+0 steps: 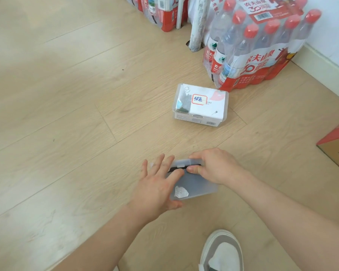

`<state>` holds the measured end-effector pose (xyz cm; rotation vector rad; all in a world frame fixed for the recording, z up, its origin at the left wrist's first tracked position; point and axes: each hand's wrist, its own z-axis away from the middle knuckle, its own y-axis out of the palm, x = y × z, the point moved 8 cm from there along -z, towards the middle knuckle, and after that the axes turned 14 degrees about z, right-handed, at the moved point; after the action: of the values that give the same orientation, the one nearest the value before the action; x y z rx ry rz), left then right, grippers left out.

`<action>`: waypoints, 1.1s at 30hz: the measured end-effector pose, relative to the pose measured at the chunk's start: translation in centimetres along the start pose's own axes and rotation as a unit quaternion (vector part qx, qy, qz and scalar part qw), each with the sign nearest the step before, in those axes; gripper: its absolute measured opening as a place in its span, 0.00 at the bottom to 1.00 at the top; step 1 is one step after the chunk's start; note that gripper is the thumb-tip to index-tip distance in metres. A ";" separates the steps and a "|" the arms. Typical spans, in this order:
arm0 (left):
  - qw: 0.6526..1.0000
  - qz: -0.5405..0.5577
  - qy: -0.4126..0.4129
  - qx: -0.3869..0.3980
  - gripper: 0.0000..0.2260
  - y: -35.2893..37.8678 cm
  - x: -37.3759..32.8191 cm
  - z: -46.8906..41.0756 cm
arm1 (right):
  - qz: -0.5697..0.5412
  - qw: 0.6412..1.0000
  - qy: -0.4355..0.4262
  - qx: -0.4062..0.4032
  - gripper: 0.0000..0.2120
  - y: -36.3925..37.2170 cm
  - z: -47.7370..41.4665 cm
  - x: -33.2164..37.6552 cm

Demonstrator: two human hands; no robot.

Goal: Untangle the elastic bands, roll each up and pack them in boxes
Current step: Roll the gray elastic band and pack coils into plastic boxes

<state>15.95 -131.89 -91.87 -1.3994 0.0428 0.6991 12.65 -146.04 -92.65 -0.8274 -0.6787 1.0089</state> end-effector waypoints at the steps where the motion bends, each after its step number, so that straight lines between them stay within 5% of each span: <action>1: 1.000 -0.009 0.014 -0.022 0.38 -0.1 -0.2 -0.1 | -0.001 1.000 -0.005 0.006 0.14 0.0 -0.1 0.0; 7: 0.996 -0.002 0.042 -0.079 0.28 -0.3 -0.1 0.0 | -0.101 0.985 -0.045 0.132 0.11 0.5 -0.8 0.1; 12: 0.995 -0.016 0.062 -0.077 0.27 -0.2 -0.3 -0.1 | 0.080 0.992 -0.073 0.068 0.12 -1.8 -1.1 1.5; 19: 0.990 -0.007 0.103 -0.095 0.26 0.1 -0.3 -0.1 | -0.024 0.990 -0.126 0.060 0.22 0.8 0.5 1.8; 23: 0.987 -0.021 0.124 -0.101 0.26 0.0 -0.5 -0.1 | -0.130 0.989 -0.070 0.006 0.15 0.9 0.2 0.9; 27: 0.988 -0.007 0.122 -0.094 0.25 0.1 -0.3 -0.2 | -0.087 0.994 -0.057 -0.039 0.15 1.0 0.0 1.1; 30: 0.989 0.009 0.114 -0.089 0.26 0.1 -0.1 -0.2 | -0.101 0.989 -0.098 -0.041 0.19 1.1 0.6 1.4; 33: 0.989 0.031 0.108 -0.092 0.26 0.0 0.1 -0.3 | -0.043 0.989 -0.139 0.014 0.41 2.2 2.0 1.6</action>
<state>16.13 -132.14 -91.92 -1.6537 0.1968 0.6112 10.66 -143.37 -93.23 -0.6327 -0.9276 1.0619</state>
